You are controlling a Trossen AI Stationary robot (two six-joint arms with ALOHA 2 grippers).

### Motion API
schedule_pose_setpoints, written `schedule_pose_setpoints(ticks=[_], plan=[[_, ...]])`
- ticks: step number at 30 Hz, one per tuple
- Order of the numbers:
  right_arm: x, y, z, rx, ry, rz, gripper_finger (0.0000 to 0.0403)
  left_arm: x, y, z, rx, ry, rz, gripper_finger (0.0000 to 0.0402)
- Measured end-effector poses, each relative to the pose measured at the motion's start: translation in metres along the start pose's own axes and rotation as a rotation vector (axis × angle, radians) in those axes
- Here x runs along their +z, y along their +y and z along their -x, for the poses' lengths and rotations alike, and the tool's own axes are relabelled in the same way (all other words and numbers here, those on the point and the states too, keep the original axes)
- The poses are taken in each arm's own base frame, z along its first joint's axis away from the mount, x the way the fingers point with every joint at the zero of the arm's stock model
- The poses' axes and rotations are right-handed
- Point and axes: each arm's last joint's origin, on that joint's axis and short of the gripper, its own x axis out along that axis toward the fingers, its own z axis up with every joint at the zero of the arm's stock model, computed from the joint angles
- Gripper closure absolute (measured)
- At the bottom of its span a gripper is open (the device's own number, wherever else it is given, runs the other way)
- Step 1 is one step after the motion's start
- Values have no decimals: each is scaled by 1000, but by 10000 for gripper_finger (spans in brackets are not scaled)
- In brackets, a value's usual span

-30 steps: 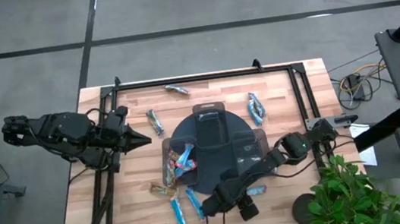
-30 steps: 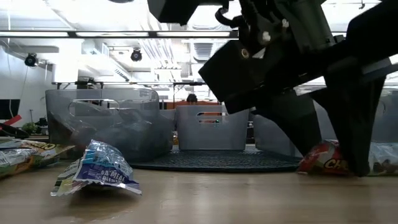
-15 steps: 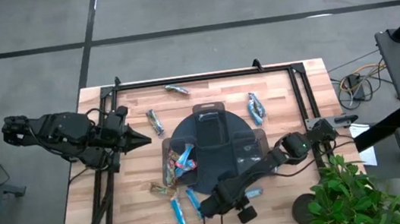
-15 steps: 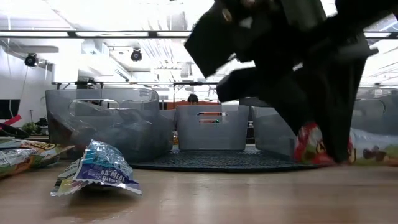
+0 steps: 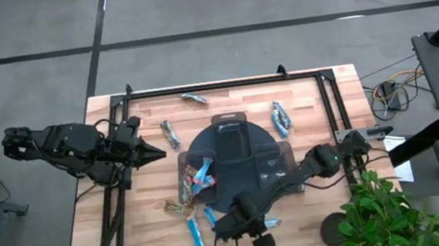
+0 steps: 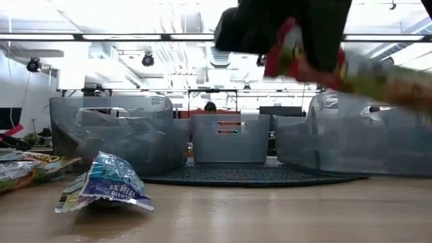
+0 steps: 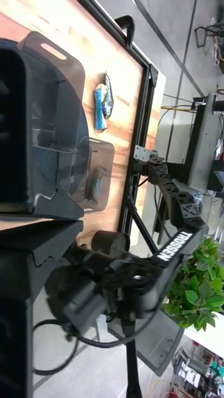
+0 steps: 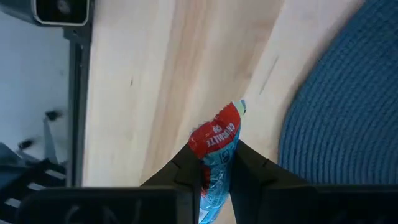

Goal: Pick and place Granola Bars by type
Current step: Put the red granola bar into the bottom left black bin

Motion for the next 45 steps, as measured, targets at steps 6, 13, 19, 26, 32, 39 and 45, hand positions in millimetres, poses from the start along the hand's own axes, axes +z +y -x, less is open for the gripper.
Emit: schedule_pose_setpoints(ticks=[6, 13, 19, 26, 32, 39, 45], plan=[[-11, -1, 41, -29, -97, -40, 360, 0, 0, 0, 0, -1, 1, 402], [-18, -15, 94, -105, -327, -77, 357, 0, 0, -1, 3, 0, -2, 402], [-11, -40, 133, -123, -594, -98, 361, -1, 0, 0, 11, 4, -5, 402], [-1, -77, 152, -136, -753, -157, 360, -11, 7, 7, 106, 85, -15, 402], [0, -105, 160, -178, -805, -213, 360, -21, 13, 18, 160, 182, -30, 402], [2, -137, 165, -216, -850, -281, 360, -23, 17, 31, 164, 184, -38, 402], [15, -157, 148, -188, -845, -297, 360, -23, 19, 39, 164, 161, -37, 402]])
